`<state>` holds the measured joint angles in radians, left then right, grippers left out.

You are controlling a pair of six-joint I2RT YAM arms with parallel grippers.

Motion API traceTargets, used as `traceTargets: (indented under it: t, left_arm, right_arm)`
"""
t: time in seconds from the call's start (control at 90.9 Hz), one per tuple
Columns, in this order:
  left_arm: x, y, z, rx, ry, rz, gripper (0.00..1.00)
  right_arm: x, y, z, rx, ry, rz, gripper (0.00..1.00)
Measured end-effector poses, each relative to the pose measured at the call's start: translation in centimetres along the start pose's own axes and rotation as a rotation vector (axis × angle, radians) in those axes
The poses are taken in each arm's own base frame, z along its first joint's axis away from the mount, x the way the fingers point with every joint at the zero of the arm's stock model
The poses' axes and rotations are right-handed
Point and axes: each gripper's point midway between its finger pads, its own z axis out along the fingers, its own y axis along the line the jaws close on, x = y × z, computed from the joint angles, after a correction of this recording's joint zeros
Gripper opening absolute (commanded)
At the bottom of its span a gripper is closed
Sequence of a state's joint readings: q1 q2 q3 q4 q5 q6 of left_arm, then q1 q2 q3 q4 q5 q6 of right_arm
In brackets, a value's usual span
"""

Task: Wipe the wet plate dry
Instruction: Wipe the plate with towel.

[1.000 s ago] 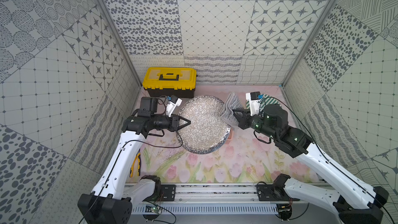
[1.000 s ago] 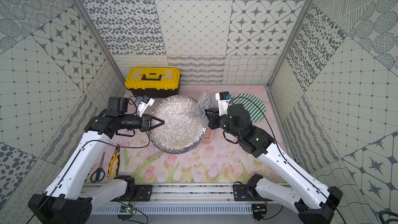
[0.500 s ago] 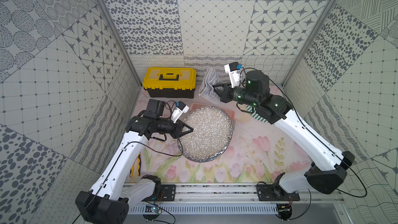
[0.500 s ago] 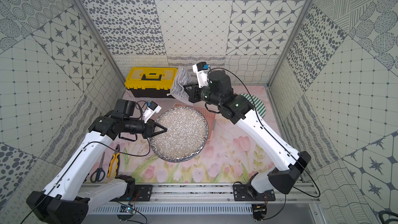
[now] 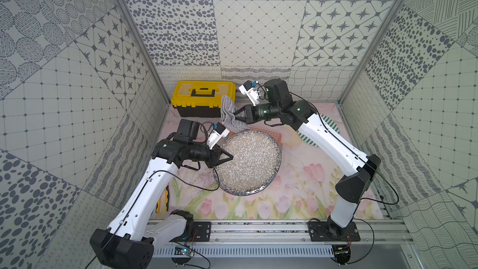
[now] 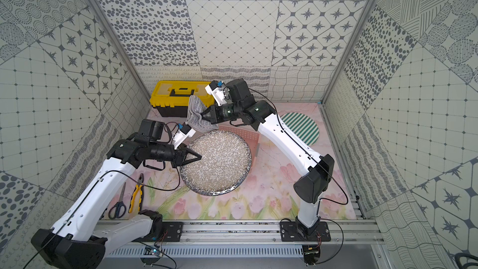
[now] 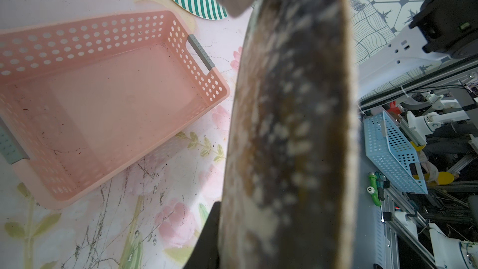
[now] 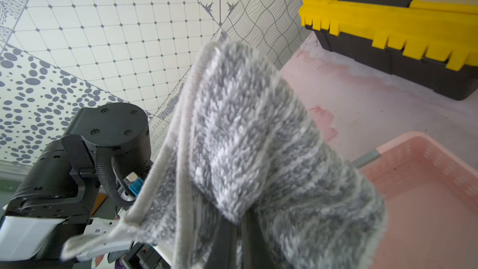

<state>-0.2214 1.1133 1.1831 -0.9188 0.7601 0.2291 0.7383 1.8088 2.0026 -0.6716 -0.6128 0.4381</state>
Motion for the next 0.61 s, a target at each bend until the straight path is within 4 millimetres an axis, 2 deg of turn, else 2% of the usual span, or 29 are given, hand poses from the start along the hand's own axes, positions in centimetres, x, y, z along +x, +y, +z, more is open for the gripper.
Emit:
traceTargets:
  t: [0.297,0.605]
  left_arm:
    - [-0.2,-0.2,-0.2,0.004,0.003,0.021,0.0]
    - [0.1,-0.5,-0.1,0.014,0.021,0.019,0.0]
  right_arm:
    - [3.0,0.5,1.1,-0.087,0.133,0.035,0.0]
    - [4.4,1.3,1.2,-0.165,0.196,0.009,0.0]
